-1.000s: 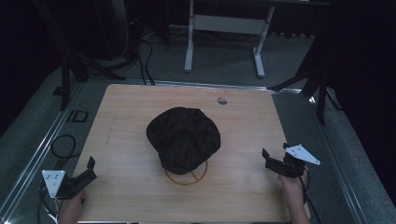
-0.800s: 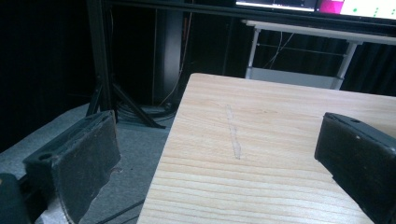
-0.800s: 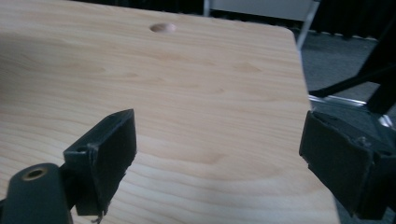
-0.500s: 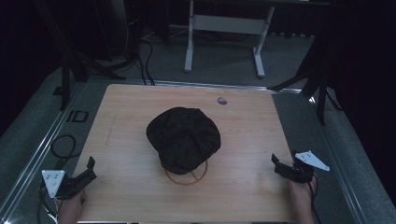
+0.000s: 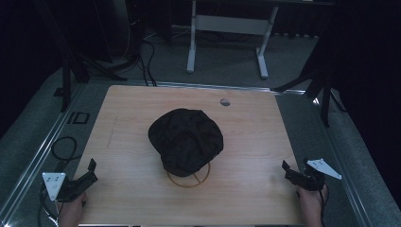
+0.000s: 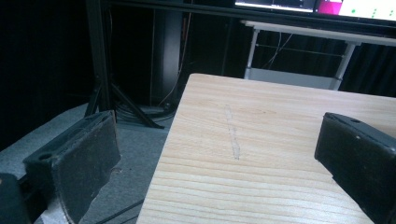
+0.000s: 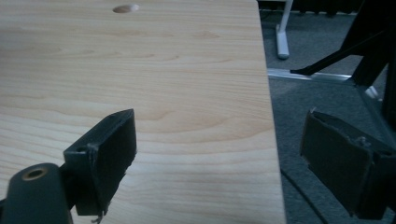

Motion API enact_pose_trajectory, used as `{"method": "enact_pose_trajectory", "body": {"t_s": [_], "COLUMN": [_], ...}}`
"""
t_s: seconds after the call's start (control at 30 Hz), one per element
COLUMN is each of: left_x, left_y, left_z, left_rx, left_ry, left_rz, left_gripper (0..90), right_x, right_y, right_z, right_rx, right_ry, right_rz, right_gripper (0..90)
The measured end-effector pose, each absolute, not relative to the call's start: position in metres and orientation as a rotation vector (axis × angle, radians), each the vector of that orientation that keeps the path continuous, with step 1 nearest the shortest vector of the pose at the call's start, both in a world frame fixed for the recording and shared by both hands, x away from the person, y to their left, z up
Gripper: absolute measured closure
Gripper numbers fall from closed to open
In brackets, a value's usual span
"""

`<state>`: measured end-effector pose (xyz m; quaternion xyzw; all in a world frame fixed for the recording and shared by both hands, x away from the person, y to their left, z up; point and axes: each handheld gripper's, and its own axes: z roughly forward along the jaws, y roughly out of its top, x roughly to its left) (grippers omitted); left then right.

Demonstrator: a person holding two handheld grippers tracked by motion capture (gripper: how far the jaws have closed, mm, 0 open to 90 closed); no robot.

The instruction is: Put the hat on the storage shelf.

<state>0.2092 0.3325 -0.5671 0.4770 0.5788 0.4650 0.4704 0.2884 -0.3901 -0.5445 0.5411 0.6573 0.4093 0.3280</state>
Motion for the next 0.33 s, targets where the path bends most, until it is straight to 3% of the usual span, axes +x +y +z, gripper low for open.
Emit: {"method": "enact_pose_trajectory", "body": {"t_s": [0.33], "left_x": [0.2091], "left_y": [0.3328], "left_z": [-0.5671], "left_rx": [1.168], "left_ry": [1.418], "left_rz": [1.138], "left_gripper": [0.5], "right_x": [0.2882], "right_y": [-0.3936], "right_z": [-0.5488], "right_rx": [1.430], "right_ry": [1.706], "right_rz": [1.073], "right_gripper": [10.9]}}
